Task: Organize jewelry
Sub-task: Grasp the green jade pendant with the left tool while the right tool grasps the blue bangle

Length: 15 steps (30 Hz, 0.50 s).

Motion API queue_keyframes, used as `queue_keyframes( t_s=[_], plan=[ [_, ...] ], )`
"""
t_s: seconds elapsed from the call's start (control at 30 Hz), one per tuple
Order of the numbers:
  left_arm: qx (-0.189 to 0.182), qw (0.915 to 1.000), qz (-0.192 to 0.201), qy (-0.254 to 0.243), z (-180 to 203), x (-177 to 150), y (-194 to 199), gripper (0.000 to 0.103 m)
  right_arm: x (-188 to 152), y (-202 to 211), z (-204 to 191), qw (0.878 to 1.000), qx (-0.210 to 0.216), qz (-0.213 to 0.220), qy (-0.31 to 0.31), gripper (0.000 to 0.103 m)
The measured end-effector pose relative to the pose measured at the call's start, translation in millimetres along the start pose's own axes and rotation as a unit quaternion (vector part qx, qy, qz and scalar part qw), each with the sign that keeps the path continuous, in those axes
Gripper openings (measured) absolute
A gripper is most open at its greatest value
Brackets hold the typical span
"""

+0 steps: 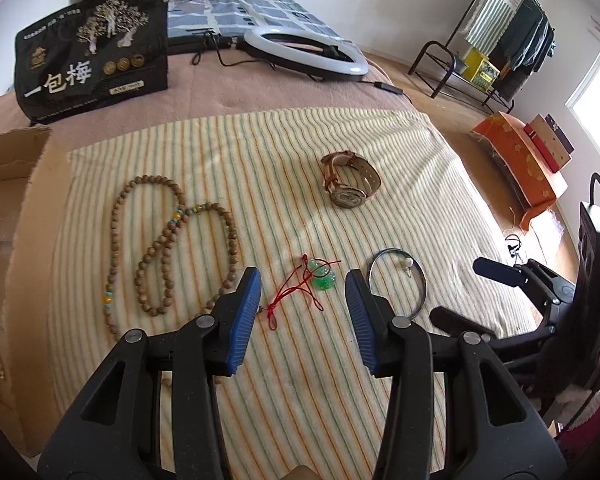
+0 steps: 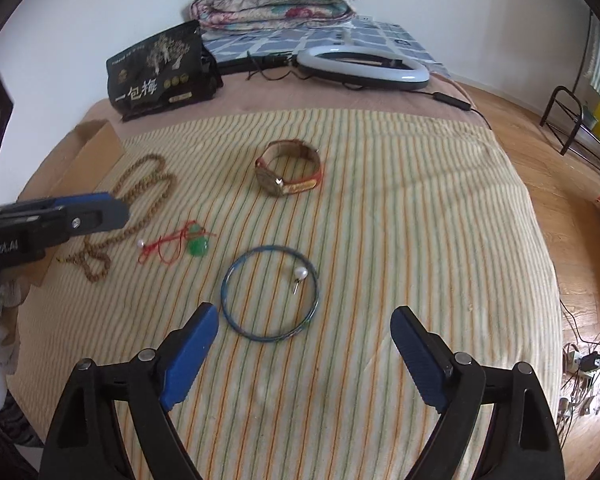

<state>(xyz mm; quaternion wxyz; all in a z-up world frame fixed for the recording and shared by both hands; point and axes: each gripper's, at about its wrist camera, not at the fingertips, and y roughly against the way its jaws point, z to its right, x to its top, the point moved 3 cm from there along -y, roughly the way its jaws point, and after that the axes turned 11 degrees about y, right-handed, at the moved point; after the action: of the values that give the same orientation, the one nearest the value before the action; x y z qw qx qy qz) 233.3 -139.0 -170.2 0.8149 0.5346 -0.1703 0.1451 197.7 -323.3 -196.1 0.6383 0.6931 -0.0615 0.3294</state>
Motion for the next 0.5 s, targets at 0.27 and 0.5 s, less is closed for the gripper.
queue_keyframes(
  t_s=[0.27, 0.5],
  plan=[
    [0.000, 0.9988, -0.021, -0.044, 14, -8, -32, 0.038, -7, -17, -4, 1.000, -0.002, 0.003, 0.025, 0.096],
    [0.016, 0.9964, -0.028, -0.078, 20, -11, -53, 0.033, -5, -25, -3, 0.999, -0.002, 0.011, 0.037, 0.096]
  ],
)
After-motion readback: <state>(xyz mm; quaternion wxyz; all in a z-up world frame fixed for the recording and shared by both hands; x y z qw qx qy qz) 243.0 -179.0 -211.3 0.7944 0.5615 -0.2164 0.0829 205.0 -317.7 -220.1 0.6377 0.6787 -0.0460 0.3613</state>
